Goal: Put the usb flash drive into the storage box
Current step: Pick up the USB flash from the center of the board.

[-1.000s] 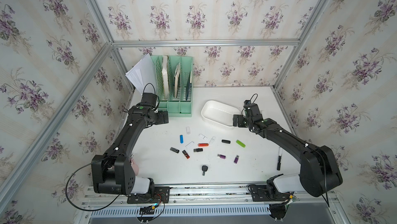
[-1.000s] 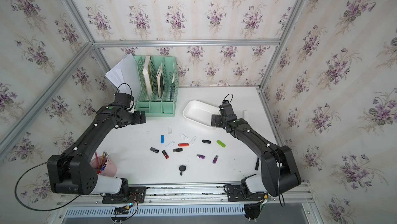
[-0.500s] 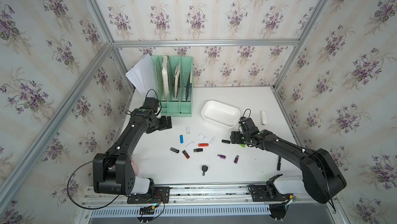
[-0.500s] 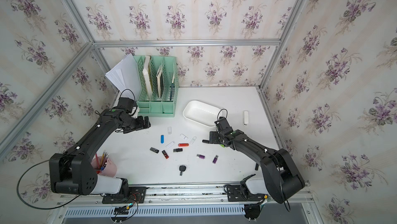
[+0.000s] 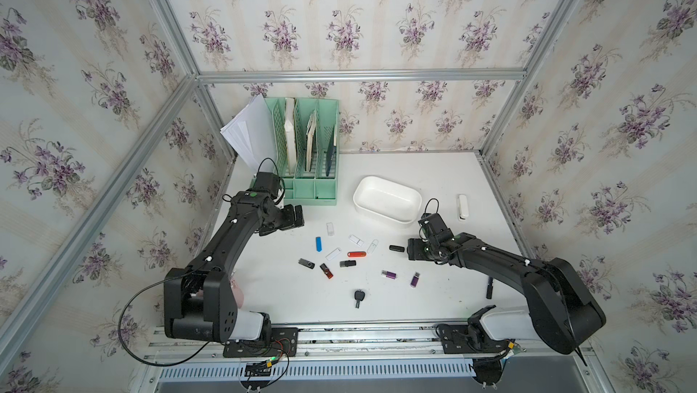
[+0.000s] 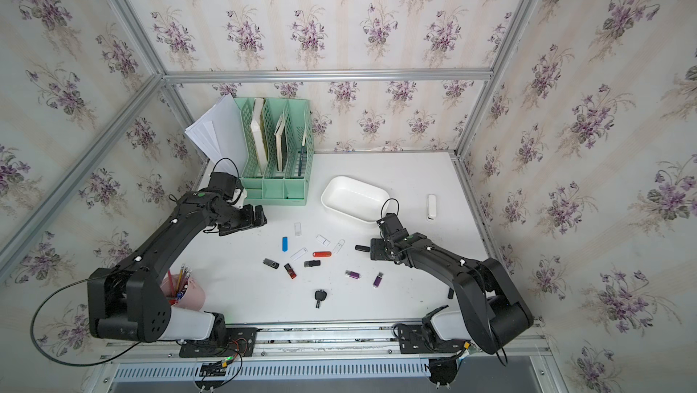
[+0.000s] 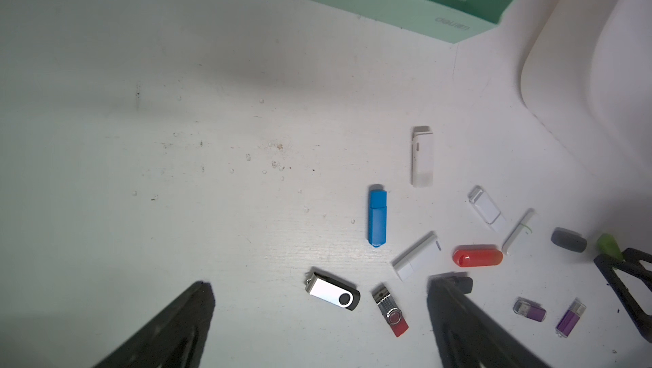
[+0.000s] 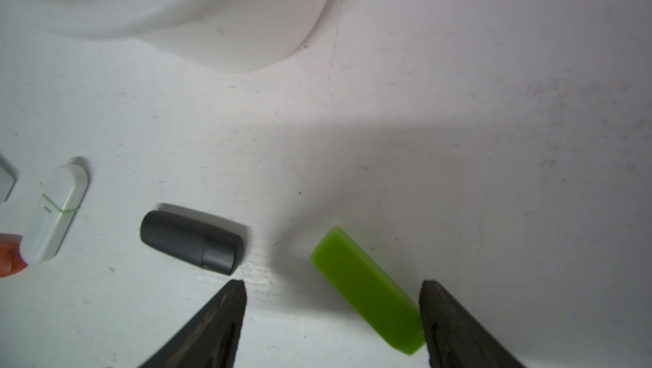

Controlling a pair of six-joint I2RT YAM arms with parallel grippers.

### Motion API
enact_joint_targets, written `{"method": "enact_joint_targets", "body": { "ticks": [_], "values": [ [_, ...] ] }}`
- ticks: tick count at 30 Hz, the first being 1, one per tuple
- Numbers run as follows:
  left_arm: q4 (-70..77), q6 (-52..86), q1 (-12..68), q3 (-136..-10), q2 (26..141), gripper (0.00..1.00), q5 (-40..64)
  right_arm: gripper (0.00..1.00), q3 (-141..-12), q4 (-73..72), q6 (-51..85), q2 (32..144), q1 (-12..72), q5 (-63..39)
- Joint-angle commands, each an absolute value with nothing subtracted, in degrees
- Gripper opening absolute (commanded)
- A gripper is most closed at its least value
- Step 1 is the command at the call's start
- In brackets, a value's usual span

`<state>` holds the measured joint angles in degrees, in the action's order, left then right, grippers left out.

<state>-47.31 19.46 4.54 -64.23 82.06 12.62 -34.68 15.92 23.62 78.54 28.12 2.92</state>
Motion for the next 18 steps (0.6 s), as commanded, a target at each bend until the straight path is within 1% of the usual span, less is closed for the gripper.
{"method": "enact_joint_targets", "body": {
  "ticks": [1,5,10,13,18],
  "values": [
    [-46.8,19.7,4.8,-64.4,82.7,0.99,13.2,0.78,-34.5,16.4,23.8,78.1,28.2,2.5],
    [-46.8,19.9,5.4,-64.8,83.6,0.99,13.5,0.68,-34.2,16.7,24.1,78.3,28.3,1.9],
    [-47.2,19.9,6.4,-65.4,85.0,0.99,14.4,0.62,-34.6,17.8,25.1,79.4,28.4,2.3],
    [-49.8,19.9,7.1,-67.6,87.4,0.99,14.5,0.57,-35.1,18.8,25.6,80.6,28.5,2.1],
    [-53.2,19.7,8.8,-70.4,91.5,0.99,14.9,0.53,-35.5,19.7,25.8,81.9,28.7,3.2]
  ]
}}
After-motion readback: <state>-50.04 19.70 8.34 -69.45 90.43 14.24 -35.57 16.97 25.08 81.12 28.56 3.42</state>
